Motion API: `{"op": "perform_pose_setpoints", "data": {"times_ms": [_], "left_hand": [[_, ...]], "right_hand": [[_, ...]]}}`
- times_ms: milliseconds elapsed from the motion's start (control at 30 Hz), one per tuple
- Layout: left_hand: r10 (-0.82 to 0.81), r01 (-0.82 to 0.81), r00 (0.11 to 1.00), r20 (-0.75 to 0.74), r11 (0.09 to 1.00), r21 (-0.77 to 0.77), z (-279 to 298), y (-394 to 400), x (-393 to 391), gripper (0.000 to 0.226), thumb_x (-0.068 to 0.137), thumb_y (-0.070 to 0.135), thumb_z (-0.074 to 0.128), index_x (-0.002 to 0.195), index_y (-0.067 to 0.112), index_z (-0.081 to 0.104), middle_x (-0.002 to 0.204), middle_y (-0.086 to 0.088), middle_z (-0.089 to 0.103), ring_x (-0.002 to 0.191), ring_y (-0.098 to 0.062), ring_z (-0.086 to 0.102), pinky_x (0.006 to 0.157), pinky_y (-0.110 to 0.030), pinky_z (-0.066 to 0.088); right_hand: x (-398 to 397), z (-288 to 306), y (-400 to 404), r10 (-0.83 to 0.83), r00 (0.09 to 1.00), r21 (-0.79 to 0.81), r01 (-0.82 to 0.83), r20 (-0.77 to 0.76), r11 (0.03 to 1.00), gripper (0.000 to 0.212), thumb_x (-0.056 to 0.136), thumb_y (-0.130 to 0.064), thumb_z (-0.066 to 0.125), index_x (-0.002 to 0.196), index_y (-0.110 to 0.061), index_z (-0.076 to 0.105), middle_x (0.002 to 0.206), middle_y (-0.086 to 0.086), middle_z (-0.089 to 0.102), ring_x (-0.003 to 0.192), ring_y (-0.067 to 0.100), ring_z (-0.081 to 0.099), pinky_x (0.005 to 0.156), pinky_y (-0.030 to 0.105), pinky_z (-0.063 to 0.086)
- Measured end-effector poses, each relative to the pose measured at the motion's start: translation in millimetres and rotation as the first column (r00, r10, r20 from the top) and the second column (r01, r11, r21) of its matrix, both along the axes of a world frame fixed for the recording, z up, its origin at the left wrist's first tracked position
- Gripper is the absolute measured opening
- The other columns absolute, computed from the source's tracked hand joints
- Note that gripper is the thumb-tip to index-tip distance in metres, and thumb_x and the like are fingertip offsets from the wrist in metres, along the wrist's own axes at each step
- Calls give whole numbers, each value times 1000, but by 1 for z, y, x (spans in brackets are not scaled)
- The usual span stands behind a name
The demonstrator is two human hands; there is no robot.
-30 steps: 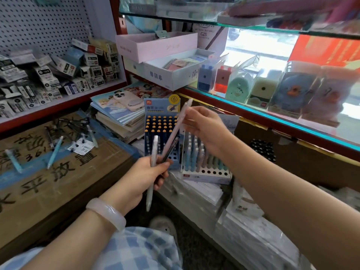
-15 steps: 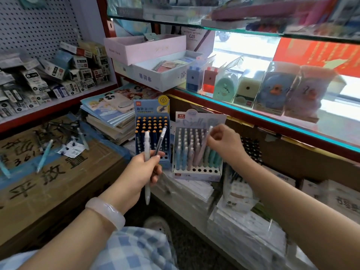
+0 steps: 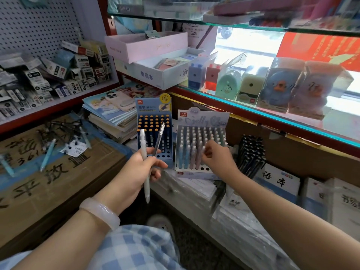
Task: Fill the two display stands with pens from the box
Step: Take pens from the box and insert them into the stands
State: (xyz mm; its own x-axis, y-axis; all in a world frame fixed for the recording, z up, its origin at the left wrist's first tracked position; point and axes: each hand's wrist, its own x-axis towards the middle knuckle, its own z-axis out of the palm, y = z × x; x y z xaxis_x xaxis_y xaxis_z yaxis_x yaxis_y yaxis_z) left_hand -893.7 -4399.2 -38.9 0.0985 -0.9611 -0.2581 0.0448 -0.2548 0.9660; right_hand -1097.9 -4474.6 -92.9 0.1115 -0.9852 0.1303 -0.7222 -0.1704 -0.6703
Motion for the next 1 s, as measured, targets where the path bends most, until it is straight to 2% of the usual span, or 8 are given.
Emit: {"op": "perform_pose_setpoints", "data": {"times_ms": [233, 367, 500, 600, 667, 767, 867, 1000], "left_hand": [[-44, 44, 999, 5, 999, -11, 0, 3, 1, 19, 98, 6, 38, 114, 11, 47, 78, -9, 65, 49, -12, 51, 51, -23, 42], [-116, 119, 990, 74, 992, -46, -1, 9, 0, 14, 98, 11, 40, 109, 13, 49, 82, -1, 70, 53, -10, 55, 51, -22, 43], [-145, 150, 986, 83, 987, -57, 0, 14, 0, 12, 97, 8, 41, 99, 11, 52, 82, -3, 69, 50, -8, 55, 46, -19, 43], [-136, 139, 988, 72, 990, -39, -1, 14, 1, 12, 98, 9, 40, 98, 10, 52, 84, -6, 69, 48, -9, 55, 45, -19, 43], [-124, 126, 991, 52, 991, -35, -1, 13, -2, 11, 98, 9, 40, 101, 7, 51, 83, -7, 69, 47, -10, 55, 44, -19, 44], [-151, 154, 987, 63, 987, -48, 4, 14, -14, 12, 97, 9, 41, 102, 7, 52, 80, -5, 69, 47, -9, 55, 44, -19, 45], [-199, 202, 978, 60, 978, -52, 8, 21, -26, 13, 97, 8, 41, 102, 9, 53, 80, -5, 69, 50, -9, 56, 45, -19, 45], [-239, 240, 971, 19, 969, -56, 12, 24, -37, 13, 97, 9, 41, 103, 9, 52, 87, -11, 68, 53, -11, 60, 46, -20, 47]], "right_hand": [[10, -7, -2, -42, 997, 22, 43, -68, 999, 10, 91, -14, 56, 89, -5, 55, 76, 12, 64, 68, 26, 60, 63, 36, 50], [13, -5, -3, -50, 996, 51, 54, -72, 997, 8, 90, -11, 56, 89, -3, 55, 78, 13, 64, 71, 27, 61, 66, 39, 51], [8, 11, 0, -6, 977, 98, 27, -211, 995, 9, 93, -16, 52, 88, -8, 52, 81, 8, 60, 74, 25, 58, 67, 36, 49], [4, 36, 11, -30, 964, -92, 6, -263, 996, 11, 95, -23, 52, 98, -13, 55, 88, 2, 63, 78, 19, 60, 71, 35, 53], [10, 56, 22, 55, 970, -161, -96, -239, 982, 15, 96, -25, 51, 105, -15, 57, 92, -1, 65, 81, 15, 62, 74, 31, 54], [28, 78, 37, 147, 989, -14, -147, 22, 989, 25, 96, -31, 50, 112, -14, 59, 92, 0, 68, 81, 14, 66, 76, 30, 56], [35, 89, 45, 61, 928, 138, -119, 367, 983, 26, 96, -27, 50, 115, -10, 57, 92, 4, 69, 83, 15, 68, 73, 27, 58], [24, 100, 48, -44, 823, 210, -92, 567, 973, 21, 95, -17, 53, 114, -9, 55, 93, 8, 68, 76, 11, 67, 64, 18, 57]]}}
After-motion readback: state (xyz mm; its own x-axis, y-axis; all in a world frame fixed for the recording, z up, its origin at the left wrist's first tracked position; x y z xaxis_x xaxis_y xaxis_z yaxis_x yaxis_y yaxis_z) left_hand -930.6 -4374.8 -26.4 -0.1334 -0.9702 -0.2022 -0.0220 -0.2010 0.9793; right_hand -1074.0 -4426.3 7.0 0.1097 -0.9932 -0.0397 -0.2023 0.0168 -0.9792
